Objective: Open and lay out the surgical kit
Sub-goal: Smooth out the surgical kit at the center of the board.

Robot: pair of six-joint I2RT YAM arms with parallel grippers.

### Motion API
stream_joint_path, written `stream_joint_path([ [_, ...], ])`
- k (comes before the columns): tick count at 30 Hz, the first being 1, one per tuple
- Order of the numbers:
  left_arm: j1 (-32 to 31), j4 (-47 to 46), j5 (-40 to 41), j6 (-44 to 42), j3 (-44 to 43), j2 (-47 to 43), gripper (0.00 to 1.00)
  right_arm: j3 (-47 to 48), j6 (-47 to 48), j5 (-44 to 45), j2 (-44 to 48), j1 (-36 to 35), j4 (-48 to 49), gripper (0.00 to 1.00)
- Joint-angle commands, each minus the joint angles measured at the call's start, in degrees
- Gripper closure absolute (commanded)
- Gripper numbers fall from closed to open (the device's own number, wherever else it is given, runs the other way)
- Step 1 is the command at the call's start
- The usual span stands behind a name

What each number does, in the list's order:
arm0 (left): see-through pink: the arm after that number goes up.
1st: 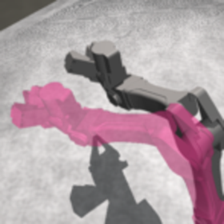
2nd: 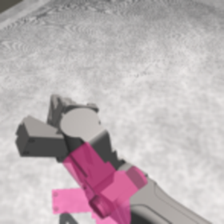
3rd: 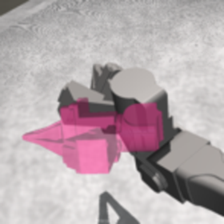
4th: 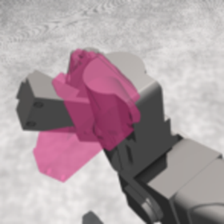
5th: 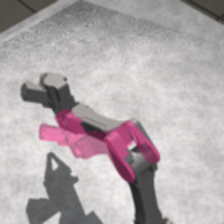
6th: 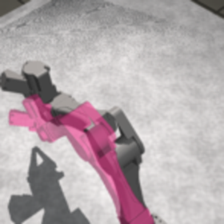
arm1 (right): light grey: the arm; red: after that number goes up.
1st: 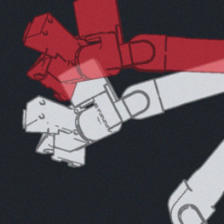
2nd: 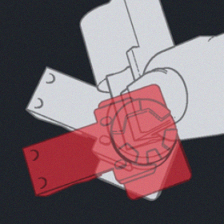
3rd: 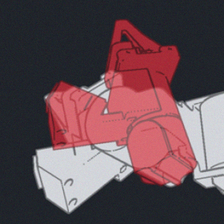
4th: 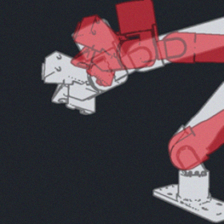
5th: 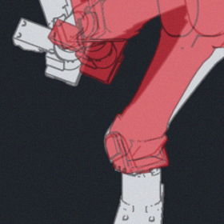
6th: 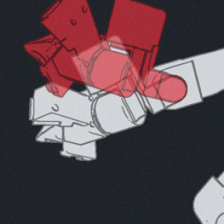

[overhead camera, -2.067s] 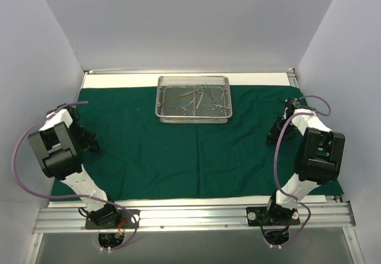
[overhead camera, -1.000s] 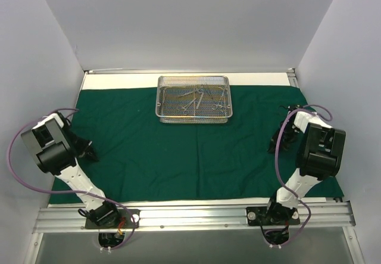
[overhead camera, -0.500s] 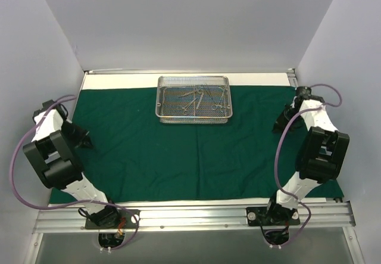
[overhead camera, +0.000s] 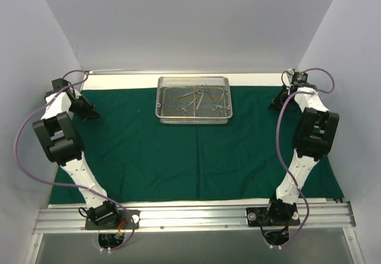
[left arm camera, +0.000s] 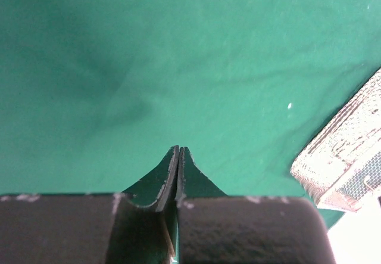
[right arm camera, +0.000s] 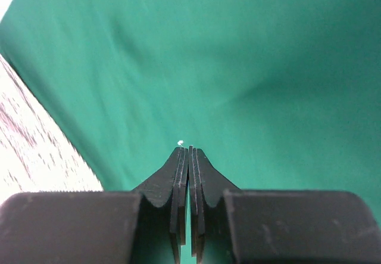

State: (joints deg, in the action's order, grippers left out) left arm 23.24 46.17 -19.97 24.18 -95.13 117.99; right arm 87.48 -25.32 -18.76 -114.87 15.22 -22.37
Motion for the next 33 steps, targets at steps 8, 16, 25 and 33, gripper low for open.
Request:
stream_joint_path([
  [8,-1.0,-4.6,-6.1,-2.0,-16.1,14.3,0.98,11.3,-2.2,-4.6,-12.8,0.0,11.4,1.0],
  [16,-1.1,-0.6,-2.7,-0.1,-26.0,21.7,0.98,13.7,-2.3,-5.7,-17.0,0.7,13.2,1.0],
  [25,-0.7,5.6,2.6,1.2,-31.0,27.7,0.98,25.4,-1.0,-0.2,-27.7,2.7,0.9,1.0],
  [33,0.1,9.3,3.7,-0.7,-35.6,29.6,0.98,30.6,0.8,0.8,-30.6,2.7,-1.9,1.0],
])
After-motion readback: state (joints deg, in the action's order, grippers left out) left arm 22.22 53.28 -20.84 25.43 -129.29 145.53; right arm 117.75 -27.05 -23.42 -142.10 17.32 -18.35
